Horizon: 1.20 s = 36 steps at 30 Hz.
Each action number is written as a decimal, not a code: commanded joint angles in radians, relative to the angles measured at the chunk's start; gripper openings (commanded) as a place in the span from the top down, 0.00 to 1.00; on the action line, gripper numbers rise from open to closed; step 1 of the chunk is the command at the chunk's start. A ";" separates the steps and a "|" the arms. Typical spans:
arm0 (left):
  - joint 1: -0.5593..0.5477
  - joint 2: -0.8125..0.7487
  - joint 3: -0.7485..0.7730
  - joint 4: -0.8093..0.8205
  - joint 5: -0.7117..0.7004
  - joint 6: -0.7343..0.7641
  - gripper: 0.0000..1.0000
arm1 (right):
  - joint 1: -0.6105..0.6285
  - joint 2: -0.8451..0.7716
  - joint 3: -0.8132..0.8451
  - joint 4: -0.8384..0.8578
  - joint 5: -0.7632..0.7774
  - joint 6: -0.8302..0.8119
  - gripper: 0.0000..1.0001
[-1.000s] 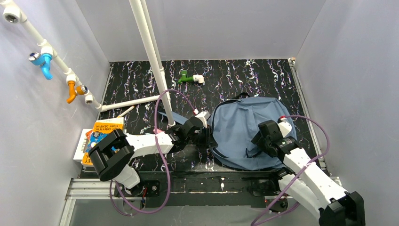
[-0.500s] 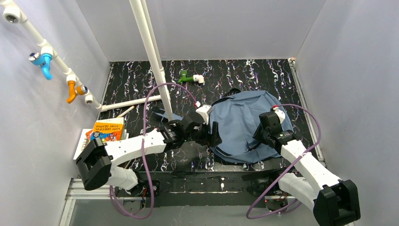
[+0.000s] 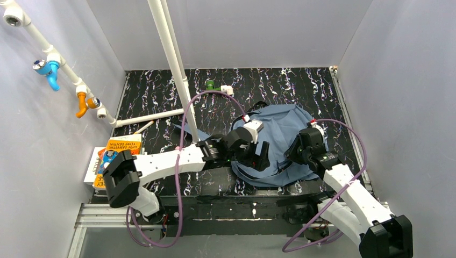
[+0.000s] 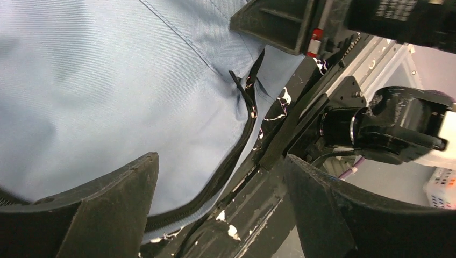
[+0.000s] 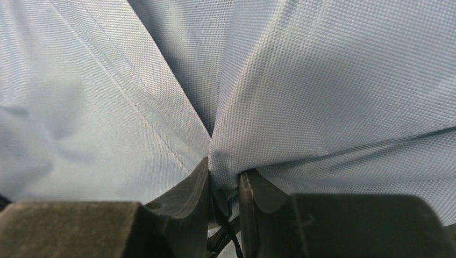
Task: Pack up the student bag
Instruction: Unzip the student bag at the center of the board.
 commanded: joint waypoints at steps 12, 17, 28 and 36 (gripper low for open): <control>-0.001 0.299 0.229 0.028 0.107 -0.040 0.49 | 0.002 -0.116 0.049 -0.010 -0.035 0.024 0.99; -0.001 0.345 0.237 0.070 0.160 -0.069 0.46 | 0.002 -0.123 0.051 -0.013 -0.041 0.033 0.99; -0.002 0.408 0.271 0.086 0.176 -0.074 0.71 | 0.002 -0.132 0.045 -0.011 -0.049 0.047 0.99; -0.001 0.431 0.289 0.078 0.182 -0.075 0.86 | 0.002 -0.132 0.046 -0.015 -0.048 0.044 0.99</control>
